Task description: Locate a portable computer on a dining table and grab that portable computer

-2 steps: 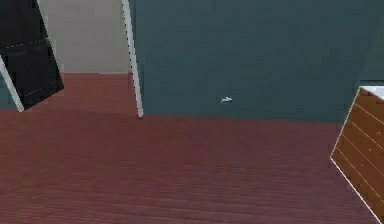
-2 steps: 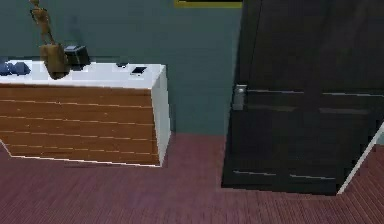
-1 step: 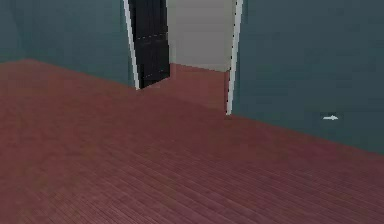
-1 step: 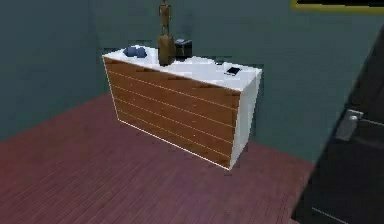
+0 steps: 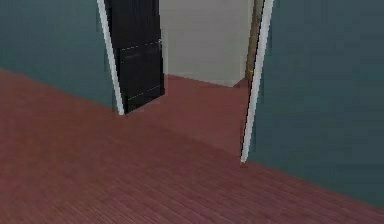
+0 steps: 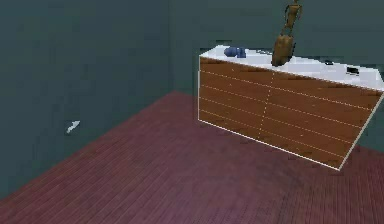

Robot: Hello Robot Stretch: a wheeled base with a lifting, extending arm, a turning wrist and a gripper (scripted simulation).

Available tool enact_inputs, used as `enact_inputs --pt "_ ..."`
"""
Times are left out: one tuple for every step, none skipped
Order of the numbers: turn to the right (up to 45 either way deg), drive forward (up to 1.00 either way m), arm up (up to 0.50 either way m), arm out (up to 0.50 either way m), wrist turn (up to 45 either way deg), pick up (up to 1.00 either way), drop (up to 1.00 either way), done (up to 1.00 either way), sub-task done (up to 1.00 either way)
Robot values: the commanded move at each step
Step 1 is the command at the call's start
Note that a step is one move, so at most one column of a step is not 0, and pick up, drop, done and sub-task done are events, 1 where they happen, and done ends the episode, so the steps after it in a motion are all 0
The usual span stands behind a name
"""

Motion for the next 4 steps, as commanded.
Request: enact_inputs --pt "-3.0 0.0 0.0 0.0 0.0 0.0 0.0 0.0 0.0" --pt "0.0 1.0 0.0 0.0 0.0 0.0 0.0 0.0 0.0" --pt "-3.0 0.0 0.0 0.0 0.0 0.0 0.0 0.0 0.0" --pt "0.0 0.7 0.0 0.0 0.0 0.0 0.0 0.0 0.0"
